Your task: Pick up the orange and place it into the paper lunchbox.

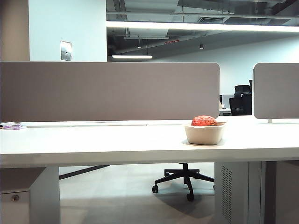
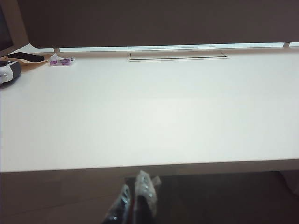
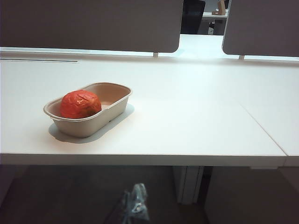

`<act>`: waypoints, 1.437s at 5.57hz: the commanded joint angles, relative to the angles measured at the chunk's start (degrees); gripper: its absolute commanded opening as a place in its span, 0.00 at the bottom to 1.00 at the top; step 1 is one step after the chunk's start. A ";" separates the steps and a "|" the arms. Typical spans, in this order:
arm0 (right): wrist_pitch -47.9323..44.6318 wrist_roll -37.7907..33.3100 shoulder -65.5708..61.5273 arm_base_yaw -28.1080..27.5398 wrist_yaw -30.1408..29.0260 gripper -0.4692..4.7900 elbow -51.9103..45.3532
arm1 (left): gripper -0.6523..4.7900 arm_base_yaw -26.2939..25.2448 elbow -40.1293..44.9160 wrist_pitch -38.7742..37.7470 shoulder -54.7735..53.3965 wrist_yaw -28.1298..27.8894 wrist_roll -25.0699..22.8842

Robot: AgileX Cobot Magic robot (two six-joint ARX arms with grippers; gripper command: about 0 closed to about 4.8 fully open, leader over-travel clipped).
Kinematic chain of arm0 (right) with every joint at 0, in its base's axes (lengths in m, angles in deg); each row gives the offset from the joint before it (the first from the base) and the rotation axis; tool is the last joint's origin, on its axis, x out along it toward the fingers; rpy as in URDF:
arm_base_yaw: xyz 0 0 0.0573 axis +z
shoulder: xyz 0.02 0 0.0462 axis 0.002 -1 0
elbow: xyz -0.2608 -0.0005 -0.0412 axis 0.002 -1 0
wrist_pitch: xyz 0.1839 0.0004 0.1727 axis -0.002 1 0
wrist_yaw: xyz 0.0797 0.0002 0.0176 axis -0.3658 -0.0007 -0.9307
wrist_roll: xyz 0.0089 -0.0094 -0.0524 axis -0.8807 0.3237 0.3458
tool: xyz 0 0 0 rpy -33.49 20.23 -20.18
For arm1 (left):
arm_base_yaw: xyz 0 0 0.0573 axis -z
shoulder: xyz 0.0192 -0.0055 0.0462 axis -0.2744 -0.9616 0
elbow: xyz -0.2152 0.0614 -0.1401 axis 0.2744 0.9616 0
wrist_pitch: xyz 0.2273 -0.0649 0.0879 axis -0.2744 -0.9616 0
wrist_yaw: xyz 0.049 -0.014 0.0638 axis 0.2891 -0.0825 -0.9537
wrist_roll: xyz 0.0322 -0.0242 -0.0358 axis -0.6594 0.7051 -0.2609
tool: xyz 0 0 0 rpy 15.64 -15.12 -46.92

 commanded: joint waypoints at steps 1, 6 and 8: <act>-0.68 -0.04 0.02 0.28 -0.66 0.09 -0.20 | 0.15 -0.02 0.11 0.33 0.20 0.00 -0.02; -2.60 -0.04 0.02 0.22 -1.57 0.09 -0.20 | 0.15 -0.02 0.11 0.33 0.17 0.00 -0.02; -2.67 -0.04 0.02 0.22 -1.44 0.09 -0.17 | 0.15 -0.02 0.11 0.31 0.20 0.00 -0.02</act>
